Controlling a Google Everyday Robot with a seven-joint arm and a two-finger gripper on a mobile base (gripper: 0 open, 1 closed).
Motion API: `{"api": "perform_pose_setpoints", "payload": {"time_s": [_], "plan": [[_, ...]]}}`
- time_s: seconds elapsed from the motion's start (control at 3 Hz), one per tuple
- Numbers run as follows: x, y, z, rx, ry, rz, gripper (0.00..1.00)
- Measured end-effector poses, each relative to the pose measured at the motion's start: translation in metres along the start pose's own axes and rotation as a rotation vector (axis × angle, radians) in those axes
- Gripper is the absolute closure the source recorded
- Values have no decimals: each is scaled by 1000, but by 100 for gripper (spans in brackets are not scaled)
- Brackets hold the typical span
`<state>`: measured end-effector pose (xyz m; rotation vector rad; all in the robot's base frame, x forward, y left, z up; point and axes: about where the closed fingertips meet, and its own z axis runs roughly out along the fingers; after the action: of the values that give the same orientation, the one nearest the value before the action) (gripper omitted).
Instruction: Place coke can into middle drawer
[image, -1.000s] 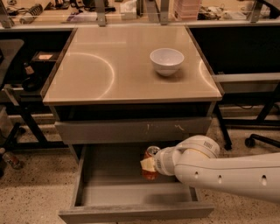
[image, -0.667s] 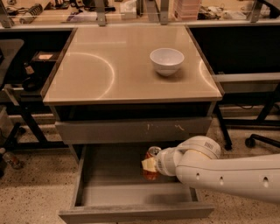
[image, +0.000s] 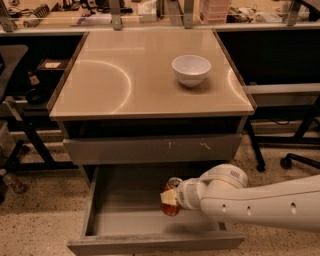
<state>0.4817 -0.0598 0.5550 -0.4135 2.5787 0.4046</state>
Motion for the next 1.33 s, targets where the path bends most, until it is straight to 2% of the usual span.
{"api": "perform_pose_setpoints", "payload": {"time_s": [0.67,1.0,1.33], "plan": [[8,0,36,-57,7,67,100],[8,0,36,-57,7,67,100],[21,-2,53,-66,40,146,100]]}}
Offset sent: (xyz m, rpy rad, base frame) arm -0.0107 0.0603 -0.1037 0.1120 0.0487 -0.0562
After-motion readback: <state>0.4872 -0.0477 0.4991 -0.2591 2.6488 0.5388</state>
